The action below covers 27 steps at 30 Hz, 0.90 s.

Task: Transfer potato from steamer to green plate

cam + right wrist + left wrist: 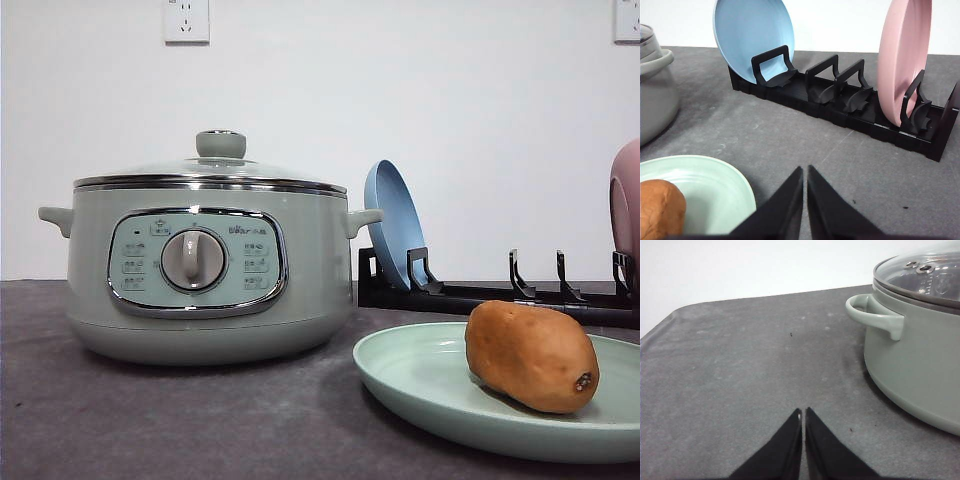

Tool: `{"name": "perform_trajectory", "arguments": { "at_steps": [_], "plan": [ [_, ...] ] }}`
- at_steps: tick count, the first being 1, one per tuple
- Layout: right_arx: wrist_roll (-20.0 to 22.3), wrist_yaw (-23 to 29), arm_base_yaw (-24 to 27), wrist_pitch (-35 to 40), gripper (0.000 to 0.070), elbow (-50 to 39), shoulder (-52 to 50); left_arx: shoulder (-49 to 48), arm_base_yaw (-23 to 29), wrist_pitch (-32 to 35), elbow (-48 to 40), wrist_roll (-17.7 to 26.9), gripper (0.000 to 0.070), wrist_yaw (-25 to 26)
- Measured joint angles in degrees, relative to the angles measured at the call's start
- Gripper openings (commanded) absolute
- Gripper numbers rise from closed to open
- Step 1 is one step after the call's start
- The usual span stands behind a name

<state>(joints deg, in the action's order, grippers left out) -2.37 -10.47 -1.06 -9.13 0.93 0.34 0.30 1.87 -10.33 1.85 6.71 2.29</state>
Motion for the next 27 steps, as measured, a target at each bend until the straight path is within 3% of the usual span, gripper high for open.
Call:
{"name": "perform_trajectory", "arguments": {
  "at_steps": [27],
  "plan": [
    [0.0, 0.0, 0.0, 0.0, 0.0000, 0.0, 0.0, 0.0, 0.0, 0.0, 0.0, 0.0, 0.0002, 0.0]
  ]
}}
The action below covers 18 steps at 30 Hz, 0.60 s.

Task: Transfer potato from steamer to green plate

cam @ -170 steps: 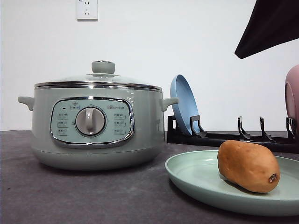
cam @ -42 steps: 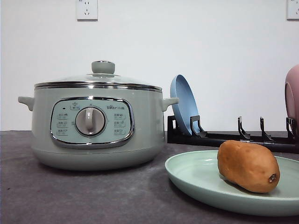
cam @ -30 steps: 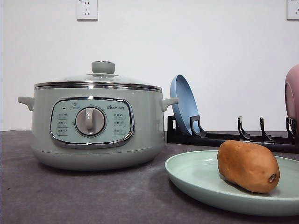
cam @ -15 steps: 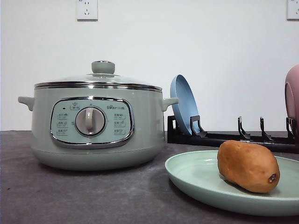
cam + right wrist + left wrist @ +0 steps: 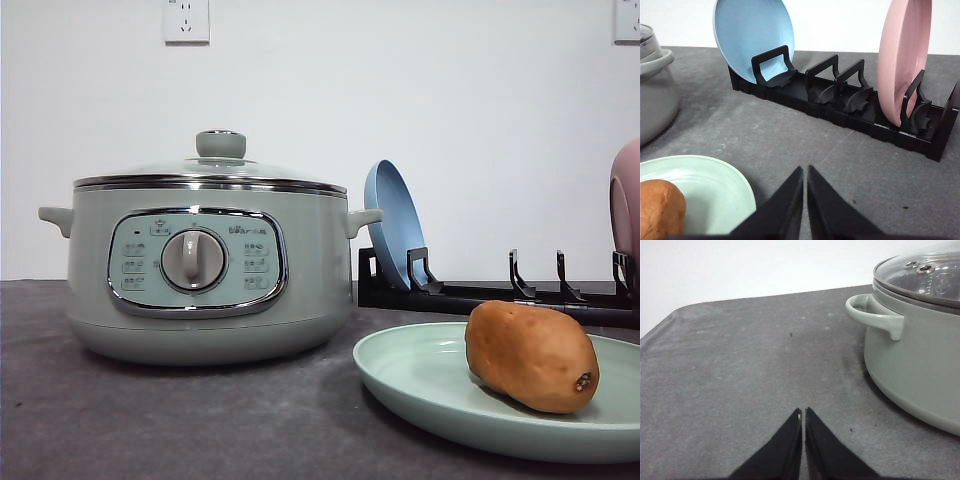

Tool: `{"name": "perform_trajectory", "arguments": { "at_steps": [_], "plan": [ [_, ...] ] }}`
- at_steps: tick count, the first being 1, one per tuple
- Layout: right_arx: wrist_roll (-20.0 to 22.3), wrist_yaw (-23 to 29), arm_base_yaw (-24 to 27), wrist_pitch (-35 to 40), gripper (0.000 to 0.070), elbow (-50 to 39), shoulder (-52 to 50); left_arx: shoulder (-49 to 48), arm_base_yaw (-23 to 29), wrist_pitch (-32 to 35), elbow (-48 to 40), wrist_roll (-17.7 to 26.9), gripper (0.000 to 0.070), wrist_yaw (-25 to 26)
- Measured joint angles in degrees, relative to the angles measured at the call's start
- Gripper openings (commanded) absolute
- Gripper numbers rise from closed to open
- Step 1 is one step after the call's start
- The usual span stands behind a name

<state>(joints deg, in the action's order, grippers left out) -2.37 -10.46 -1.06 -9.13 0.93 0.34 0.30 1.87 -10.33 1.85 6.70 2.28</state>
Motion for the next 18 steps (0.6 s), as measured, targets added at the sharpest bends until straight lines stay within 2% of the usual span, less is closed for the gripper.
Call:
{"name": "perform_trajectory", "arguments": {
  "at_steps": [18],
  "plan": [
    [0.0, 0.0, 0.0, 0.0, 0.0000, 0.0, 0.0, 0.0, 0.0, 0.0, 0.0, 0.0, 0.0002, 0.0]
  ]
}}
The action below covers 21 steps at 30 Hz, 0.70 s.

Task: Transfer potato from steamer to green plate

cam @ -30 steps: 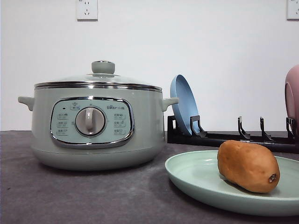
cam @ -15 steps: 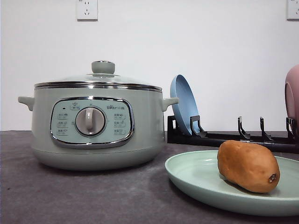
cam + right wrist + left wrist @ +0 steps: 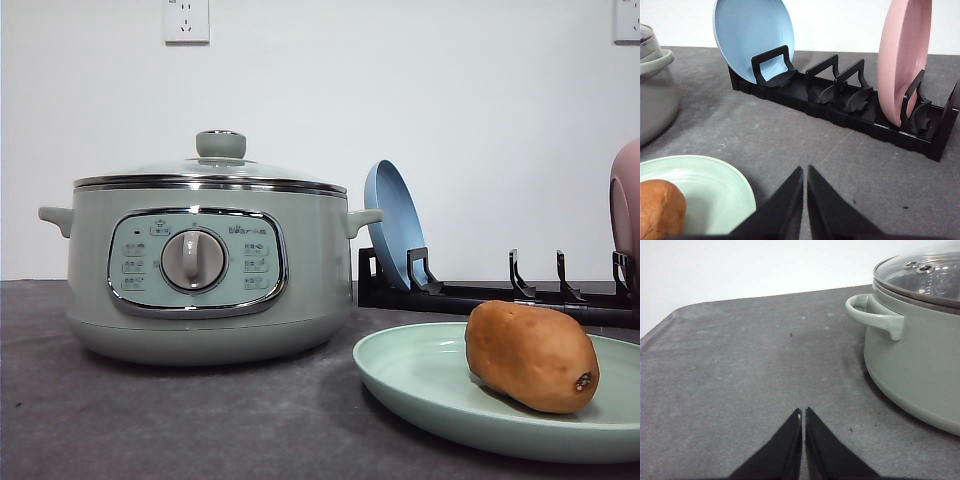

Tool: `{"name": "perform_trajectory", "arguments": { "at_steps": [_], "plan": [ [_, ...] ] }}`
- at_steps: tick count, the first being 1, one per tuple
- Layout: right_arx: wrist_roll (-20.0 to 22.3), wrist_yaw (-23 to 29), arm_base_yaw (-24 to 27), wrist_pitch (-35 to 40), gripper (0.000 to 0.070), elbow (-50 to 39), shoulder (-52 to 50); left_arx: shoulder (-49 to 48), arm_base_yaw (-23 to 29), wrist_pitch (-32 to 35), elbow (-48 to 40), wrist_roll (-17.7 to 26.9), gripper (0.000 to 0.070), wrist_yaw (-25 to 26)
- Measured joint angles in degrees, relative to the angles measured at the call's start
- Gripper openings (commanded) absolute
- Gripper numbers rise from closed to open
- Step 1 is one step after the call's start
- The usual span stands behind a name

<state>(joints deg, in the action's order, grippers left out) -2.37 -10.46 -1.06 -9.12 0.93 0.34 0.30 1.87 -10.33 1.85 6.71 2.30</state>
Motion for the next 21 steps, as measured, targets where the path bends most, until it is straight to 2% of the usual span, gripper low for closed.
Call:
{"name": "perform_trajectory", "arguments": {
  "at_steps": [21],
  "plan": [
    [0.0, 0.0, 0.0, 0.0, 0.0000, 0.0, 0.0, 0.0, 0.0, 0.0, 0.0, 0.0, 0.0002, 0.0]
  ]
}}
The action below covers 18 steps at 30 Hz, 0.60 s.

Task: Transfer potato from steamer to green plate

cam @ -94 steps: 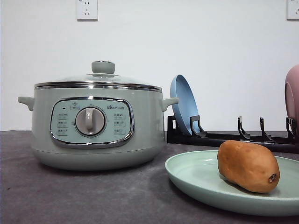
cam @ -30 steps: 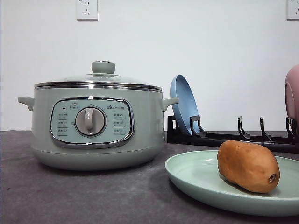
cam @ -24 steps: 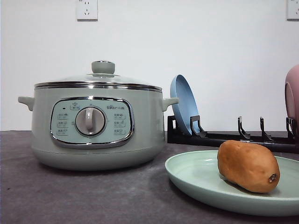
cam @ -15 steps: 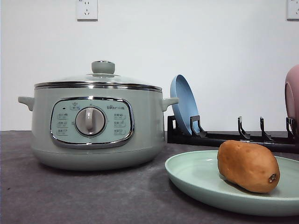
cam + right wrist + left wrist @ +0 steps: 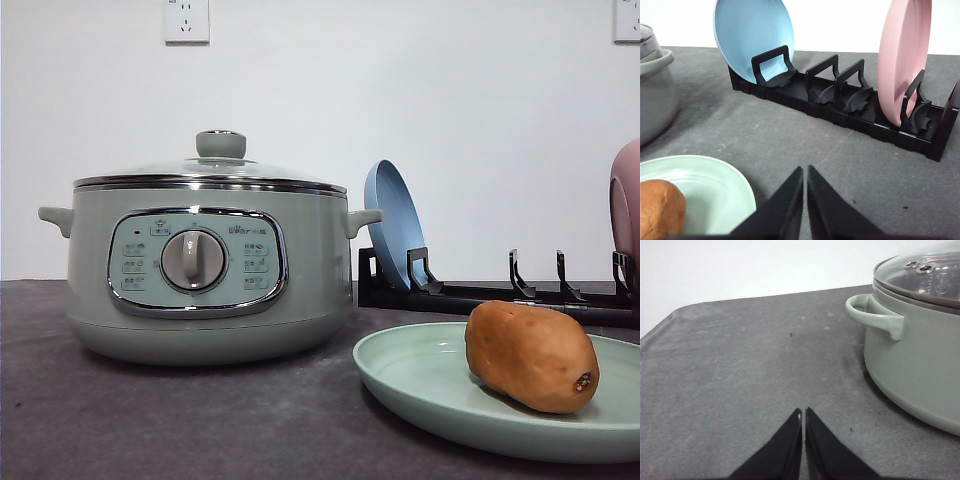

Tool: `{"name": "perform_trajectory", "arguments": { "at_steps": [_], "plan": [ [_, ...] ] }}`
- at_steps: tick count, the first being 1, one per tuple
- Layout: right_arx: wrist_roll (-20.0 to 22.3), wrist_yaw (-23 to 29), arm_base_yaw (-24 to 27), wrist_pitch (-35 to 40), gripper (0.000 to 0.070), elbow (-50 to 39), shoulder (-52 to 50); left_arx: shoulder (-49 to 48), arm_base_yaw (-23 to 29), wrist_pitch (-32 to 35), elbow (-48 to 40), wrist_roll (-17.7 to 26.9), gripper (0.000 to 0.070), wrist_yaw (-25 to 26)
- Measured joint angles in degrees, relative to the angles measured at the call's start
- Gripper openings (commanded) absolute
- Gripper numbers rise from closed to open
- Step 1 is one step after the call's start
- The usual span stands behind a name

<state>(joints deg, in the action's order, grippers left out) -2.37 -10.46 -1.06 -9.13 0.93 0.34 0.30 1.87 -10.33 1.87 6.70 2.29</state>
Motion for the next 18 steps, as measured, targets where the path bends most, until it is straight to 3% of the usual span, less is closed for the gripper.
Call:
{"name": "perform_trajectory", "arguments": {
  "at_steps": [18],
  "plan": [
    [0.0, 0.0, 0.0, 0.0, 0.0000, 0.0, 0.0, 0.0, 0.0, 0.0, 0.0, 0.0, 0.0002, 0.0]
  ]
}}
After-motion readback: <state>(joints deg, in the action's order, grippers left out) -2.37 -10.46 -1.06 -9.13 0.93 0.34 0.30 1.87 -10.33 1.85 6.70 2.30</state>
